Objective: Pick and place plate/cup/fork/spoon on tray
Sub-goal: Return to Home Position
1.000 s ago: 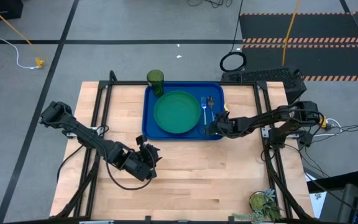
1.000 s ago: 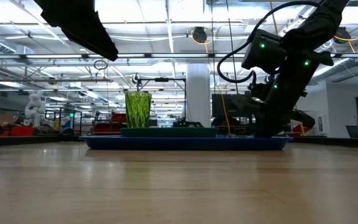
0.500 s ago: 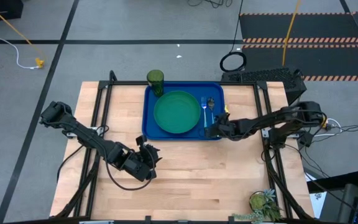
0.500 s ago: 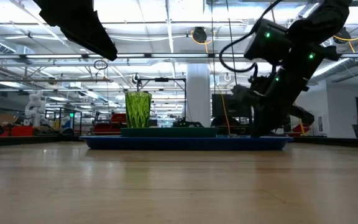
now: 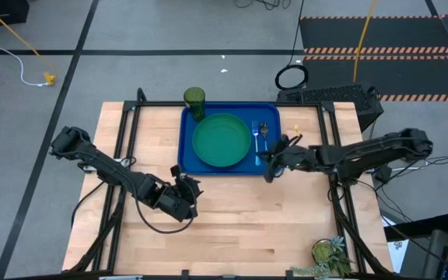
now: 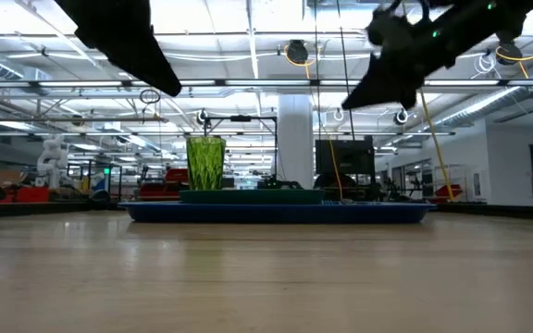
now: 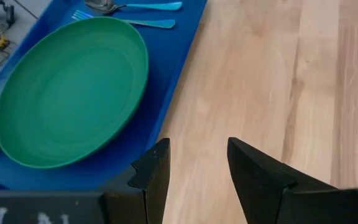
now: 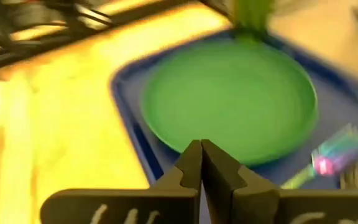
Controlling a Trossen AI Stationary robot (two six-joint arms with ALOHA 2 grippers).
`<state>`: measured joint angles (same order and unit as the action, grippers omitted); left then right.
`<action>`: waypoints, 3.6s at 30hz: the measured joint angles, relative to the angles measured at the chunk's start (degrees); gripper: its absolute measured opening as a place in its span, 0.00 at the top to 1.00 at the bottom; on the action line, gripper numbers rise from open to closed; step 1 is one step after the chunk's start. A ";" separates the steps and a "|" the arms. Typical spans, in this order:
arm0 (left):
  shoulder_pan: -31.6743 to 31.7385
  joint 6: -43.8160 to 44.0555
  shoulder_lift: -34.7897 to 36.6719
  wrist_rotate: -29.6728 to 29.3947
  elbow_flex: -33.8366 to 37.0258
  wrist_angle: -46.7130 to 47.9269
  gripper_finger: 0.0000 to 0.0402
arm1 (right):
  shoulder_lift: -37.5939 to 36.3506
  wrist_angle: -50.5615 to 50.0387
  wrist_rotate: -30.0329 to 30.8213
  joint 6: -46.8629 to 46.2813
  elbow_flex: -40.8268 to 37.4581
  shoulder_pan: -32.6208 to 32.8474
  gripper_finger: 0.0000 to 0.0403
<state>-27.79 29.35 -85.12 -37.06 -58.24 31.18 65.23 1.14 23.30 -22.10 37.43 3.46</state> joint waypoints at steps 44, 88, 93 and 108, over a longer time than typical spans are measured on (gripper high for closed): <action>8.07 -20.95 35.73 1.34 40.50 -38.81 0.98 | -36.11 26.50 -22.10 31.81 -34.39 0.03 1.00; 8.07 -21.33 49.64 5.64 46.29 -38.60 0.94 | -65.15 -2.06 -26.10 30.77 -34.47 -0.01 1.00; 8.07 -23.31 49.98 5.62 46.79 -38.81 0.94 | -65.06 -2.44 -26.08 30.29 -34.47 -0.01 1.00; 8.07 -28.97 64.67 12.22 54.13 -39.16 0.94 | -64.97 3.14 -26.28 30.28 -34.53 -0.01 1.00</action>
<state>-19.73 0.38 -20.45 -24.84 -4.10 -7.98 0.25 4.28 -2.98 8.18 2.90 3.44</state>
